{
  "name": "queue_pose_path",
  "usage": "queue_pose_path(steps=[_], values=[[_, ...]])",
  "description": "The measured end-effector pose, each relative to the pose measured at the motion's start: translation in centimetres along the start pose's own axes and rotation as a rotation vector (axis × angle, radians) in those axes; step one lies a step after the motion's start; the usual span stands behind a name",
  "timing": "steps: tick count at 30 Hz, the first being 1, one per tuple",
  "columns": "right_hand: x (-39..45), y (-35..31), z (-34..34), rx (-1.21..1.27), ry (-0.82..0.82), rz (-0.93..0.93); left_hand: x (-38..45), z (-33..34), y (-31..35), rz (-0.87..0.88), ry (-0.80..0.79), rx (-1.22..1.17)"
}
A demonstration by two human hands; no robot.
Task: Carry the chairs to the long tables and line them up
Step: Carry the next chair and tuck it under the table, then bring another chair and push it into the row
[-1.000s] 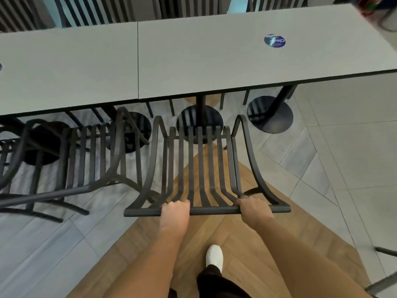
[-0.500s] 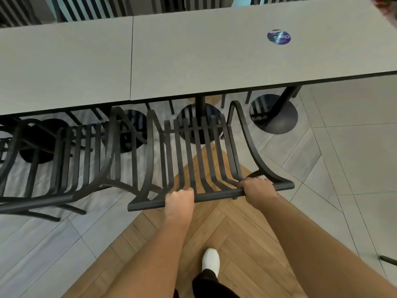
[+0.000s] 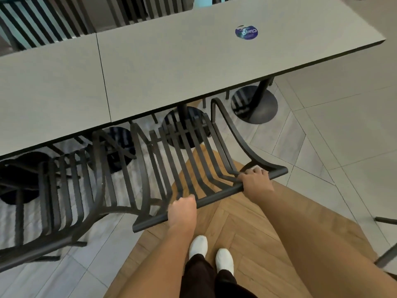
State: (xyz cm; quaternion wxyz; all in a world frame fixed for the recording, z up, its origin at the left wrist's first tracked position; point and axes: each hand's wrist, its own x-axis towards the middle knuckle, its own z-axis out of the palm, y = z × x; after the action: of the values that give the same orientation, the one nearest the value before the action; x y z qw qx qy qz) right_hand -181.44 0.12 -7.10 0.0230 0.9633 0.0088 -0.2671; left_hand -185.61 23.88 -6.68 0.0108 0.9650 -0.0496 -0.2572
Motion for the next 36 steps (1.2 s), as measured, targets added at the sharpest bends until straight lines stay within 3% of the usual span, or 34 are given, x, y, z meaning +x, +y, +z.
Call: queue_pose_path(steps=[8,15,20,25,36], values=[[-3.5,-2.1,0.0,0.414,0.011,0.051,1.4,-1.0,-0.3,0.028,-0.197,-0.250],[-7.4,-1.2,-1.9,0.896,0.244,0.267,0.8,-3.9,3.4,0.347,-0.064,-0.292],[-12.1,2.6,0.1,0.793,0.199,0.472,-0.4,-6.2,8.0,0.552,0.005,-0.218],[-19.1,7.4,4.9,0.733,0.134,0.582,-3.6,-6.8,14.3,0.725,-0.081,-0.161],[-39.7,21.4,16.4,0.821,0.159,0.938,-17.3,-0.7,36.1,1.068,-0.196,0.034]])
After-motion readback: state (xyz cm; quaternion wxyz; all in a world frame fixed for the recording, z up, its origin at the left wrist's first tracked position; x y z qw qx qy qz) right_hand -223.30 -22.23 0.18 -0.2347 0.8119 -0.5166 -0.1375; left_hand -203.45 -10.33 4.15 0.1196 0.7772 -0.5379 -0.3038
